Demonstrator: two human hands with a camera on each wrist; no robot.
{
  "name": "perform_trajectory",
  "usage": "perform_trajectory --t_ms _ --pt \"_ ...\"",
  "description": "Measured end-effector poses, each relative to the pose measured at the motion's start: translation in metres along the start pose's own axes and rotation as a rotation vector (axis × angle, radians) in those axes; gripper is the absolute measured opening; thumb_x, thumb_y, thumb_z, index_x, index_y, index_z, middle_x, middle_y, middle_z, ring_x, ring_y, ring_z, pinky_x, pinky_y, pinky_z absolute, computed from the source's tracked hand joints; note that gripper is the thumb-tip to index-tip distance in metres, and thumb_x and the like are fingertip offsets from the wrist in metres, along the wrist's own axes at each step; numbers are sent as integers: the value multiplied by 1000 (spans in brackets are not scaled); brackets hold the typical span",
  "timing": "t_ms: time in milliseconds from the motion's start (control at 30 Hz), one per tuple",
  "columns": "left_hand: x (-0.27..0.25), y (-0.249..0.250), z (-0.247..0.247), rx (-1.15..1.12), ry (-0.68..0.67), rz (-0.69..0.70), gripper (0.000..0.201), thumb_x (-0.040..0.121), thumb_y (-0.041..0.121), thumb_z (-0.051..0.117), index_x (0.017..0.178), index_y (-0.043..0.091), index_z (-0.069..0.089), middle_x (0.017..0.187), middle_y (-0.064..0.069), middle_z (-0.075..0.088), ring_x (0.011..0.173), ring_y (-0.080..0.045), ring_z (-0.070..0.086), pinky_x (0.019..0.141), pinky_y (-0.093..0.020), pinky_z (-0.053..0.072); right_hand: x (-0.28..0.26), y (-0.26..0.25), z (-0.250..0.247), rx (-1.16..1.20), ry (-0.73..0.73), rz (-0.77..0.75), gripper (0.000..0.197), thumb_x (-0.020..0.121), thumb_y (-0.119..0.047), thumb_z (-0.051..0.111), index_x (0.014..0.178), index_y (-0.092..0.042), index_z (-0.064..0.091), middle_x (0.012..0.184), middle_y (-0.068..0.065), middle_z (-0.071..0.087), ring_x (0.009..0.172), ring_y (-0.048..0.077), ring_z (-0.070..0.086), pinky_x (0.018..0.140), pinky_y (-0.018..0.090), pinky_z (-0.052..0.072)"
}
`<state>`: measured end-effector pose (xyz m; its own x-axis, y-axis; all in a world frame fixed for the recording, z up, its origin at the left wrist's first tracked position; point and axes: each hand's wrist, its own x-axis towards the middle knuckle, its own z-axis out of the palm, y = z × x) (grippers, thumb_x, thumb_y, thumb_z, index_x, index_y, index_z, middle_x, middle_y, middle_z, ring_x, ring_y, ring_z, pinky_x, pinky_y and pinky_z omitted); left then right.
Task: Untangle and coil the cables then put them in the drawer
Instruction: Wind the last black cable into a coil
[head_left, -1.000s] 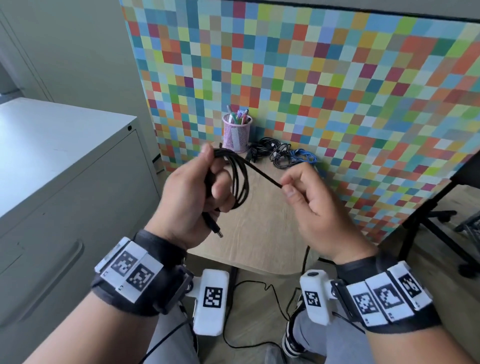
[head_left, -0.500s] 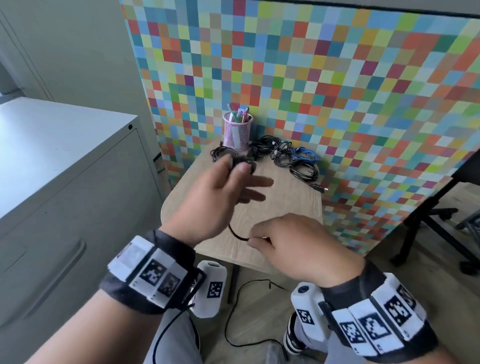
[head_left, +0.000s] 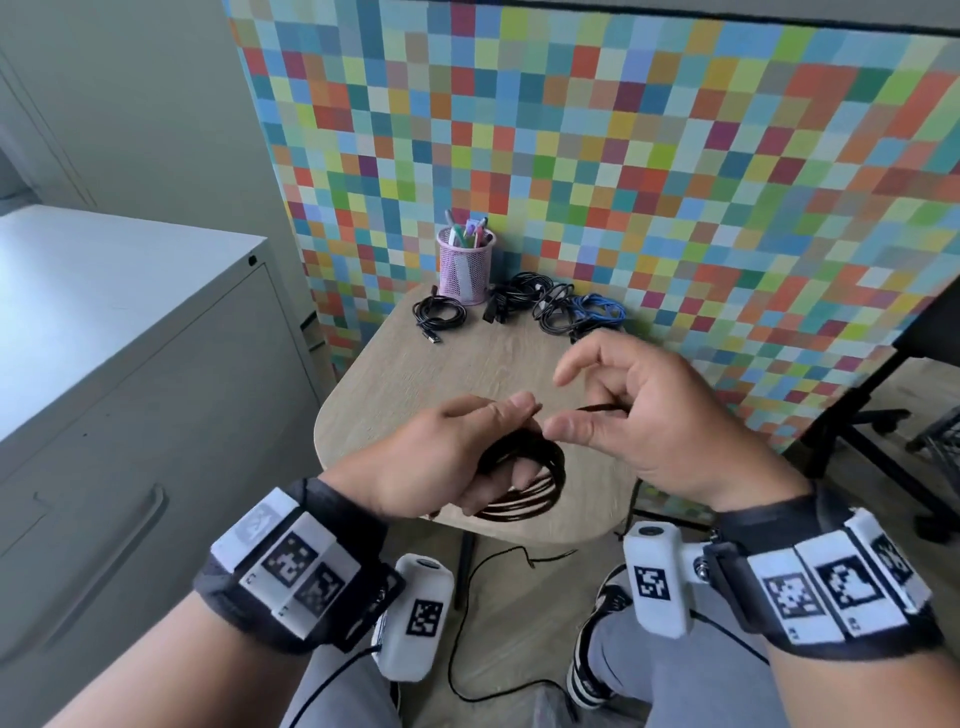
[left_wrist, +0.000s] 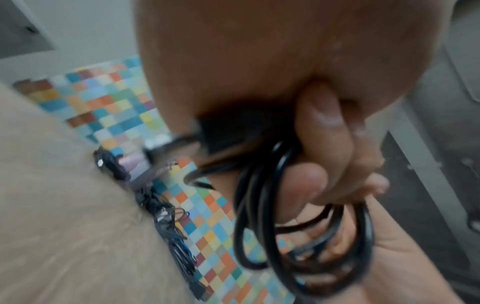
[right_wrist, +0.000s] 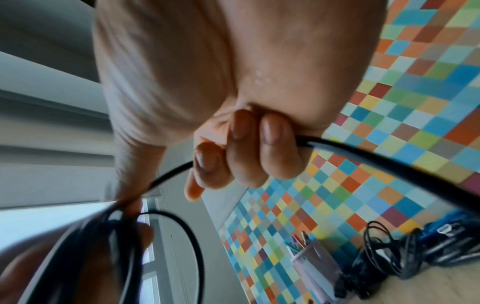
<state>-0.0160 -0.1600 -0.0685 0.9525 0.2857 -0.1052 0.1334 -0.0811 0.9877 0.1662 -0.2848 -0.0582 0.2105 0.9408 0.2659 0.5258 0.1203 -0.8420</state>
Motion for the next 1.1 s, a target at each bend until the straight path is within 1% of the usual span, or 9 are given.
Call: perform_trajectory --t_ms 133,300,400,667,733,833,933,1033,1100 --pt "-1 -4 -6 -336 45 47 42 96 41 42 72 9 56 47 1 34 41 -15 19 51 -34 22 -6 -1 14 -49 -196 35 75 72 -83 68 137 -49 54 86 -7 66 79 10 64 72 33 52" --pt "-8 -5 -14 -482 -112 59 39 99 31 36 74 11 58 51 0 32 40 -17 29 60 -37 39 1 -8 26 -435 -58 -82 16 93 -39 68 94 -26 58 70 0 59 65 16 56 59 43 48" --pt "-8 -1 -14 -483 -142 49 38 99 29 34 71 13 54 51 -1 30 39 -18 33 66 -39 46 5 -11 28 -548 -21 -112 27 98 -33 59 76 -22 47 58 -2 50 56 17 50 52 43 41" --pt "-5 0 -10 -608 52 140 41 100 44 42 67 22 52 50 8 26 39 -9 17 45 -25 34 8 -6 21 -204 -33 -61 24 93 -53 66 100 -30 64 66 -7 55 60 16 53 58 40 46" --pt "-8 -1 -15 -667 139 171 42 101 47 43 68 23 51 51 9 26 40 -8 19 44 -25 30 6 3 9 -111 -5 -53 24 96 -47 67 114 -30 67 86 -11 72 81 7 68 74 39 57" --pt "-14 3 -30 -775 305 240 45 105 49 39 70 24 50 53 12 24 43 -9 13 44 -23 28 -1 21 -13 -197 163 -17 18 102 -20 61 107 -35 71 90 -18 75 83 7 69 74 41 56" --pt "-14 8 -38 -843 415 315 42 107 49 35 77 23 49 57 11 20 46 -9 11 48 -22 31 -5 39 -26 -415 214 89 23 104 -29 56 111 -44 73 86 -20 75 74 7 66 72 38 55" --pt "-5 9 -31 -803 479 350 38 111 42 33 84 20 47 62 6 37 48 -10 33 57 -25 38 -3 34 -11 -693 -12 258 27 106 -41 50 118 -36 74 86 -15 72 72 4 62 72 32 54" --pt "2 10 -20 -550 543 352 36 113 35 32 89 14 50 69 -3 61 60 -15 60 67 -29 47 -4 17 14 -809 -248 287 31 108 -43 45 91 -33 69 73 -8 62 65 13 58 65 36 50"
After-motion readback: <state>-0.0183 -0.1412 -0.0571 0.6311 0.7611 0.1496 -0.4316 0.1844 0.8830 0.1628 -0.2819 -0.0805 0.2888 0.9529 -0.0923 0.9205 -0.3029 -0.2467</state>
